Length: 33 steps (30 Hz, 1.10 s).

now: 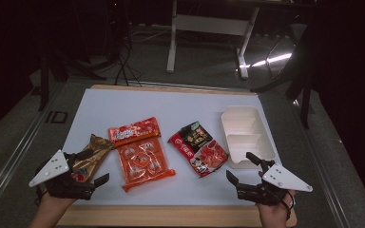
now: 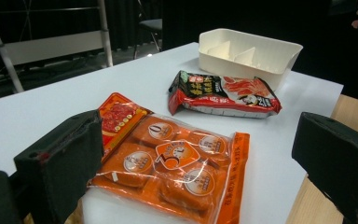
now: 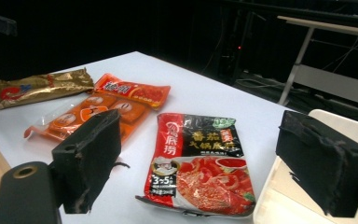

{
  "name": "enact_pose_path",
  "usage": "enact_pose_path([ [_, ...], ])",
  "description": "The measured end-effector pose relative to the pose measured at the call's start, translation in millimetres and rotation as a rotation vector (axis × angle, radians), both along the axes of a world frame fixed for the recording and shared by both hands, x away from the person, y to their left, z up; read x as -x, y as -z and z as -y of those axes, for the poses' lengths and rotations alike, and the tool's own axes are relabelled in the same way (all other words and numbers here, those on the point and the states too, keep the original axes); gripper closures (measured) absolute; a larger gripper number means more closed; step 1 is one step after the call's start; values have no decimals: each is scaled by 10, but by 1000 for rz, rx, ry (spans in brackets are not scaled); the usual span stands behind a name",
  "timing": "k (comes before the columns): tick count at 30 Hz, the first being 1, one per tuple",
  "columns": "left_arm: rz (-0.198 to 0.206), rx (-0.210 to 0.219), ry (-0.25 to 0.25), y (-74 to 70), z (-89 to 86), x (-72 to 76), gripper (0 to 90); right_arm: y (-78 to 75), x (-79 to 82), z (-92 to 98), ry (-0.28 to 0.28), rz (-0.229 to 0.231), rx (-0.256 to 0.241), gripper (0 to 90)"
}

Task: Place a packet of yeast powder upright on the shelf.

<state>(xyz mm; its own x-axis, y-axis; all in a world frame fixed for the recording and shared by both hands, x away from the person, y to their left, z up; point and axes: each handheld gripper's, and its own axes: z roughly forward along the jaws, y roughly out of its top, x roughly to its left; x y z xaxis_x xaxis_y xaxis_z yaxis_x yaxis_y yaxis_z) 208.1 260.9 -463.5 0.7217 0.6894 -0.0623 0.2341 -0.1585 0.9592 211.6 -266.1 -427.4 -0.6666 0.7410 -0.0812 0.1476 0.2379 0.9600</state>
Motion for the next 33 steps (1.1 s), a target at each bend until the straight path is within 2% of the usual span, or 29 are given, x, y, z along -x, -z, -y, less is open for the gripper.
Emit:
enact_pose_path([
  [5, -25, -8, 10, -13, -10, -100, 28, 5, -7, 23, 11, -9, -6, 136],
  [9, -44, -23, -24, -21, -59, -175, 28, 13, -10, 23, 15, -11, -1, 116],
  [14, -43, -51, -72, -81, -180, -254, 28, 30, -17, 39, 14, -4, -11, 110],
  [16, -44, -54, -84, -101, -227, -279, 28, 28, -14, 36, 23, 12, -21, 109],
  [17, -47, -52, -93, -109, -252, -296, 28, 28, -8, 38, 1, 9, -30, 102],
  [19, -46, -65, -108, -118, -296, -326, 28, 26, 7, 12, 15, 27, -15, 102],
  [22, -54, -70, -128, -117, -346, -370, 28, 24, 15, -4, 10, 26, -17, 102],
  [25, -68, -85, -154, -98, -407, -438, 28, 21, 12, 0, -2, 17, -41, 102],
  [28, -79, -97, -170, -80, -449, -488, 29, 27, 14, 7, 0, 20, -25, 102],
  [31, -92, -102, -185, -60, -488, -542, 29, 26, 22, 27, -2, 27, -39, 103],
  [33, -103, -102, -188, -43, -515, -586, 29, 30, 15, 23, 18, 45, -8, 137],
])
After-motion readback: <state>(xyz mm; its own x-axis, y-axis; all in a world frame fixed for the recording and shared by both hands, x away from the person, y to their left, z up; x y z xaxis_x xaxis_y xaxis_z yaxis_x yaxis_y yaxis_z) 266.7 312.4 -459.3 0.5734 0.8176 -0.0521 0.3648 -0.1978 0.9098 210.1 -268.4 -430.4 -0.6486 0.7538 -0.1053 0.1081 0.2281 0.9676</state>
